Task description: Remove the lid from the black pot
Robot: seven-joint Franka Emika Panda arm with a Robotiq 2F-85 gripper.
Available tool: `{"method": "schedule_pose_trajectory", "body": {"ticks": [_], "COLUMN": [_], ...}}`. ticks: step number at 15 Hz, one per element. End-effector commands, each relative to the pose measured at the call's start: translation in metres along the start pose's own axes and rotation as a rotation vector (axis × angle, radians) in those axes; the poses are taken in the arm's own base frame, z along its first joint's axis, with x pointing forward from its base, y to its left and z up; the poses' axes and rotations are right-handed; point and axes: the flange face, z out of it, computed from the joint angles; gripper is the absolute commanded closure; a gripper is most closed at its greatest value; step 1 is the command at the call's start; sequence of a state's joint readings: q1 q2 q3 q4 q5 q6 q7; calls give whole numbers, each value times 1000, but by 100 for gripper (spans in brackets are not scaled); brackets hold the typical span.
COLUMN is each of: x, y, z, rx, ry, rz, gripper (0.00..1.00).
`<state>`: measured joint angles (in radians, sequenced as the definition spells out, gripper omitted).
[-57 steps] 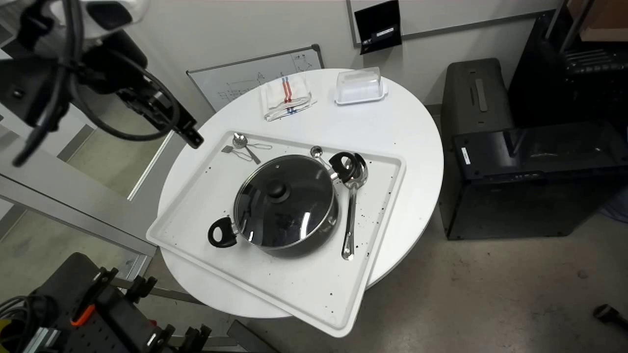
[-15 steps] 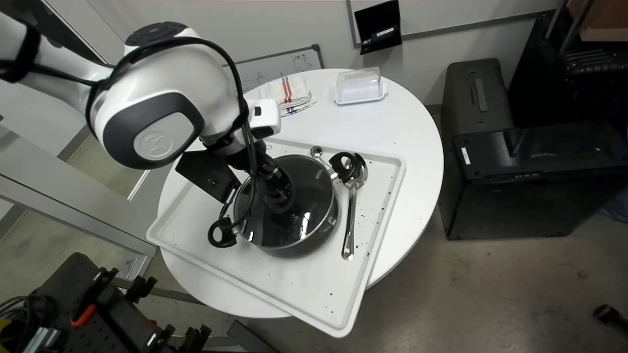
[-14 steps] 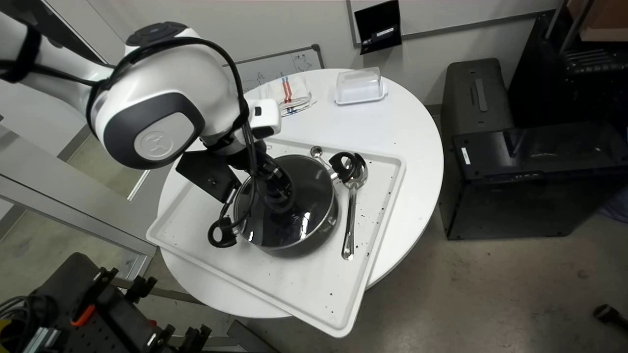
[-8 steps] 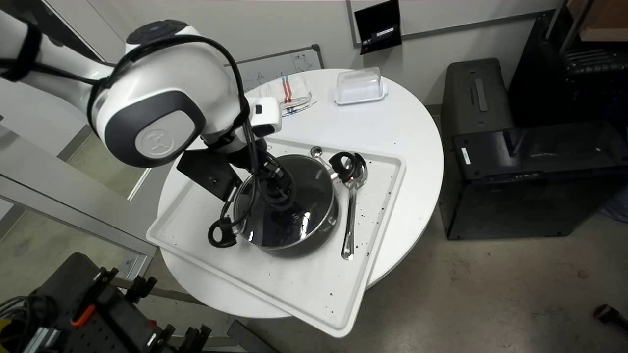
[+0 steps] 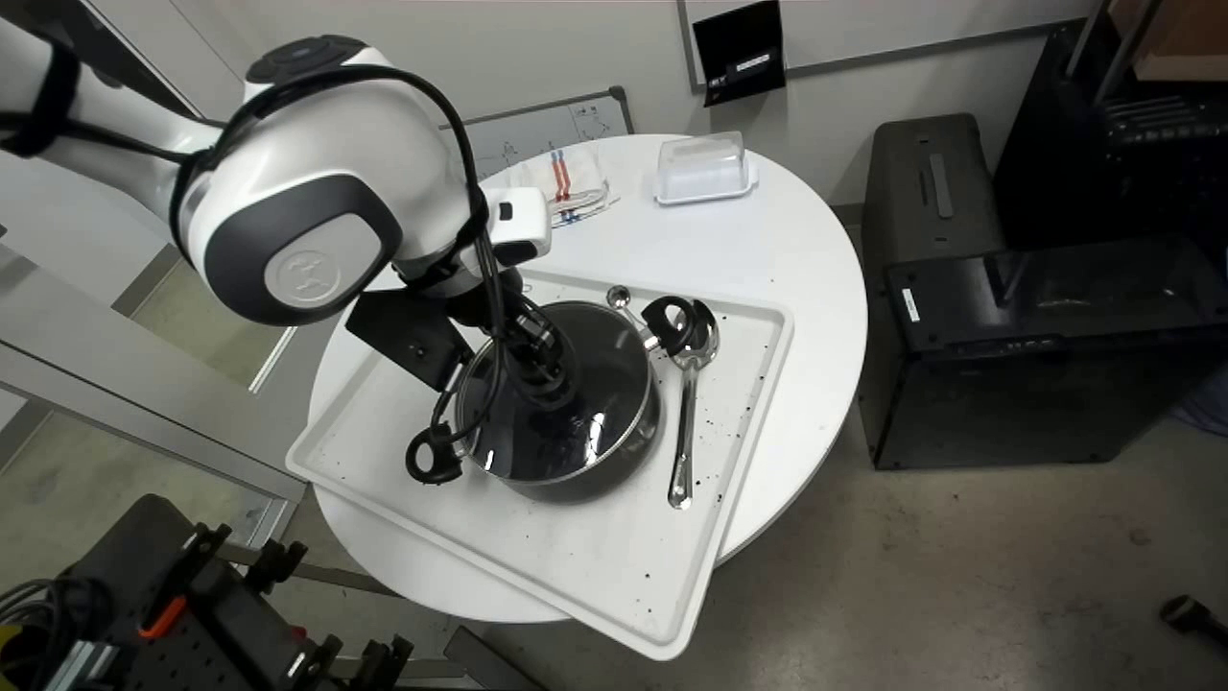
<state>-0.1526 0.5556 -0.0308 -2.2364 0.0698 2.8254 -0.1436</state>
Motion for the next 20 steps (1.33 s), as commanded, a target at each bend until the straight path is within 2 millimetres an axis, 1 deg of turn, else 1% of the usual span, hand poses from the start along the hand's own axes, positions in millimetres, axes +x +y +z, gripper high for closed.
{"method": "schedule_pose_trajectory", "body": {"ticks": [1,4,8,10,12,14,16,20], "x": [1,-3,-13,-18,-23,-29,-35,-49], "y": [0,1,-1,-4,-11,-20,-33,-70], "z": [-9,-21,-47,-62,-72,-78,-79,-71], "rx": [8,8,11,12,14,17,22,21], "ry": [28,34,53,64,72,71,64,46], "rz": [-22,-28,-47,-65,-86,-109,-135,-202], "gripper": [75,75,75,75,75,75,75,75]}}
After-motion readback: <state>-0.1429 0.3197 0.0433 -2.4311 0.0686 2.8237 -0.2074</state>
